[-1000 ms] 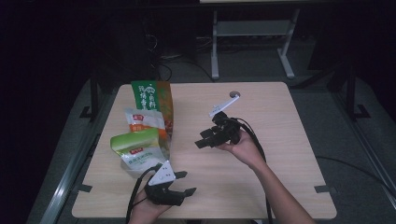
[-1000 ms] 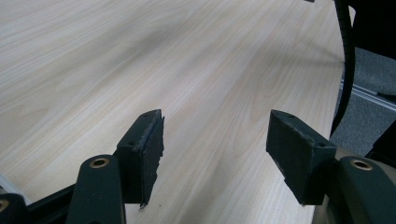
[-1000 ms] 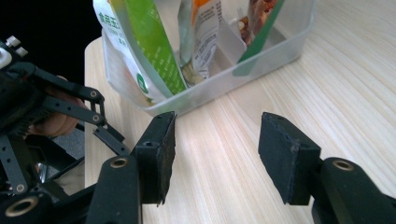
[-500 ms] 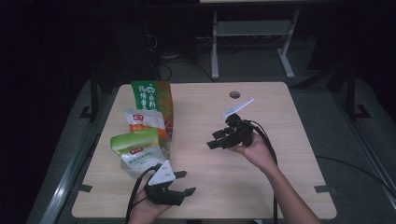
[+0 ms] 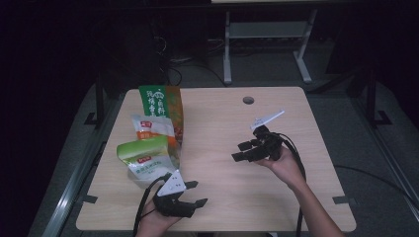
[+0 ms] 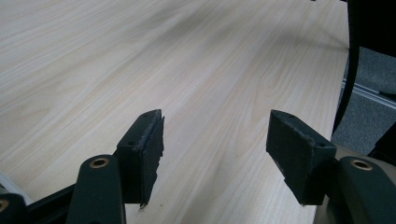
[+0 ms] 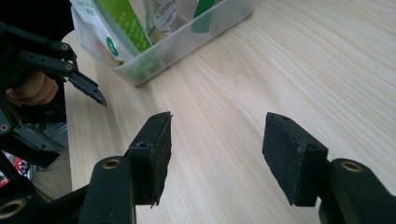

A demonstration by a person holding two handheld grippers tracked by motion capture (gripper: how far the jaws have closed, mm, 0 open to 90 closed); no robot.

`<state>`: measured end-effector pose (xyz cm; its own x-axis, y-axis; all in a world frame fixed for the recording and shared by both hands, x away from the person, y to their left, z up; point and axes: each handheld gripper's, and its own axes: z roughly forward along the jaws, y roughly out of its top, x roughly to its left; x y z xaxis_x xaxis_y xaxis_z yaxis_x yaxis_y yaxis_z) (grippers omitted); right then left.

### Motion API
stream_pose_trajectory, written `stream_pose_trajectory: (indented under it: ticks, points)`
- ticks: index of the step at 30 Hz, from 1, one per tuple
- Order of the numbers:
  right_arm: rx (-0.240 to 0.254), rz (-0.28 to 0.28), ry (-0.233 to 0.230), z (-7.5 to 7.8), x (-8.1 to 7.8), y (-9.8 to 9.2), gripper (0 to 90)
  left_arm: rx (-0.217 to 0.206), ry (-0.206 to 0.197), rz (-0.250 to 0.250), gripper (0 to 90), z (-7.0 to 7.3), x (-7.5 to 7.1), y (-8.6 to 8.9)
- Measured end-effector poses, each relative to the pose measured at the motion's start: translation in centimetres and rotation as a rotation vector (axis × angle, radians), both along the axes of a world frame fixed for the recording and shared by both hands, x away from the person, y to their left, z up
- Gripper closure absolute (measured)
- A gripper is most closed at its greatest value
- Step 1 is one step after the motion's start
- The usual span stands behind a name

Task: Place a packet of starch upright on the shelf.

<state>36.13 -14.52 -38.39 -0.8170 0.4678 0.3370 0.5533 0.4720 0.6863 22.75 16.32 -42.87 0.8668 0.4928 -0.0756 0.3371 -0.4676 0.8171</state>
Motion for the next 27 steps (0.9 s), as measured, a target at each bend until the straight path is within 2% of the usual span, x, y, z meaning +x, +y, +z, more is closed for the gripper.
stream_pose_trajectory:
  ticks: [9, 27]
  points:
    - [0.012, -0.032, 0.01, -1.0, -0.9, -2.2, 40.6, 0.009, 0.006, -0.007, 36.1, -0.1, 0.0, -0.1]
    - [0.031, -0.098, 0.027, -2.8, -3.0, -6.1, 39.5, 0.001, 0.008, -0.003, 36.0, -0.2, 0.1, 0.0]
